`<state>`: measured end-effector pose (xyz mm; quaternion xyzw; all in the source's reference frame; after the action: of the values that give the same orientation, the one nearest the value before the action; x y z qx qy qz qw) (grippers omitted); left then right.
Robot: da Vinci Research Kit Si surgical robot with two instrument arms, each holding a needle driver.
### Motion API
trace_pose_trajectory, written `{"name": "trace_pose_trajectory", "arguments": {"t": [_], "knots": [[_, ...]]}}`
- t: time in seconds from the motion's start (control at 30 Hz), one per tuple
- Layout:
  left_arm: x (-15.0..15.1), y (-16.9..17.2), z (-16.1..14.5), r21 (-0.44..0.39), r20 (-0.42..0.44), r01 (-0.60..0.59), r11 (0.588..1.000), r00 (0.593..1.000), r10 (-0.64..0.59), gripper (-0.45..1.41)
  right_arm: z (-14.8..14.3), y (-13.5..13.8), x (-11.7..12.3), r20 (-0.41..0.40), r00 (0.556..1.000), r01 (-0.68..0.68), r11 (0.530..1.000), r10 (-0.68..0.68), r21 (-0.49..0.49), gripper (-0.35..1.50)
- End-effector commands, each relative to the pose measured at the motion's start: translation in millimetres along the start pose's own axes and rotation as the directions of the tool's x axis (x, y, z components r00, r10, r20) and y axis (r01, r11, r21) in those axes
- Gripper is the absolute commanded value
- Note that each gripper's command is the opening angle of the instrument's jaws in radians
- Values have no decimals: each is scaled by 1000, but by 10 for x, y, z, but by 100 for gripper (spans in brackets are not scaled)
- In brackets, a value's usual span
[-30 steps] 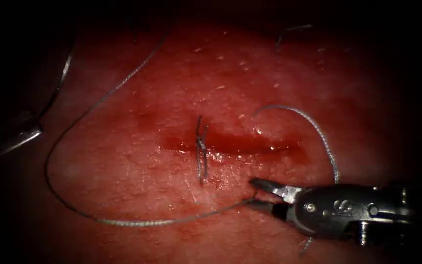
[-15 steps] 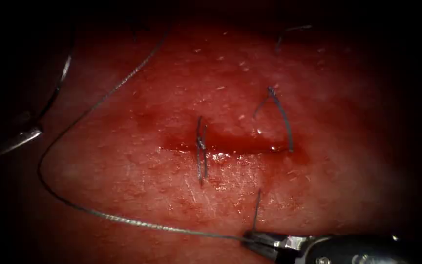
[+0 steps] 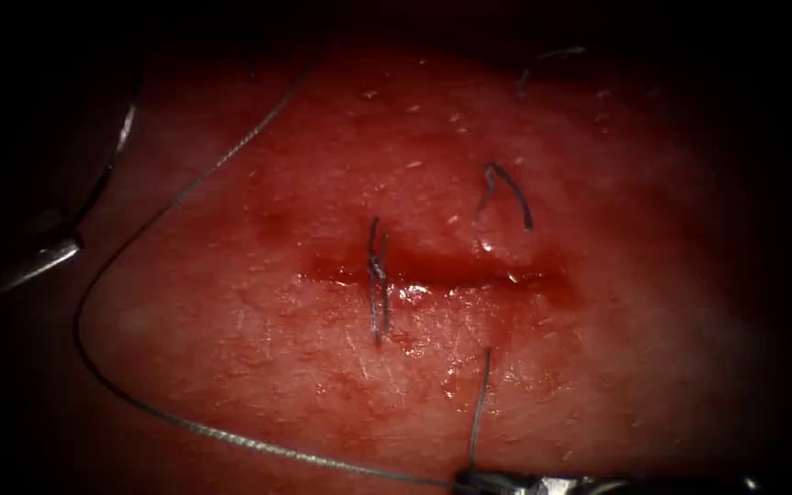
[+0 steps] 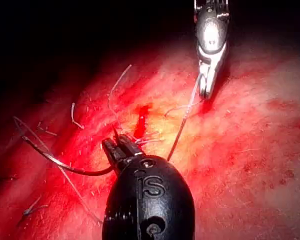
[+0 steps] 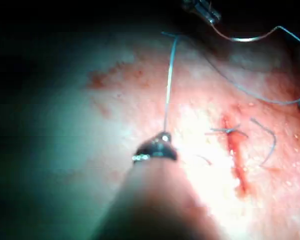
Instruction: Wound Closure
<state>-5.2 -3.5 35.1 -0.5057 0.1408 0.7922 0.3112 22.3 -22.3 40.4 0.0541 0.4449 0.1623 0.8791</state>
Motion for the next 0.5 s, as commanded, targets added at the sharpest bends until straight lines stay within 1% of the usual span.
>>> {"name": "trace_pose_trajectory", "arguments": {"t": [0.03,0.07,0.1,0.13,0.2,0.27,0.3,0.33,0.4,0.43,0.5], "knots": [[-3,3,6,0,-1,0,1000,1000,0,-45,-1,-1,-4,-8,1000,-2,1000,2,-2,89],[-3,3,6,0,-1,0,1000,1000,0,-45,-8,3,-5,-14,1000,-4,1000,4,0,99],[-3,3,6,0,-1,0,1000,1000,0,-45,-14,7,-7,-19,1000,-5,1000,5,2,105],[-3,3,6,0,-1,0,1000,1000,0,-45,-29,19,-9,-27,1000,3,1000,-3,17,113],[-3,3,6,0,-1,0,1000,1000,0,-45,-44,31,-12,-45,999,17,999,-15,39,115],[-3,3,7,0,-1,0,1000,1000,0,-45,-60,45,-14,-71,997,11,999,-8,40,110],[-3,3,7,1,-1,-1,1000,1000,1,-45,-69,56,-15,-98,995,12,999,-8,43,108],[-4,5,9,1,-2,-1,1000,1000,1,-45,-80,79,-15,-141,990,-4,1000,7,19,93],[-3,9,13,-4,-3,-3,1000,1000,3,-45,-81,98,-14,-185,983,-19,1000,14,-22,76],[-3,12,16,-7,-1,-5,1000,1000,5,-45,-76,108,-14,-220,975,-32,998,19,-56,76],[-3,19,22,-14,-2,-8,1000,1000,8,-45,-66,119,-14,-252,967,-44,995,21,-86,76]]}}
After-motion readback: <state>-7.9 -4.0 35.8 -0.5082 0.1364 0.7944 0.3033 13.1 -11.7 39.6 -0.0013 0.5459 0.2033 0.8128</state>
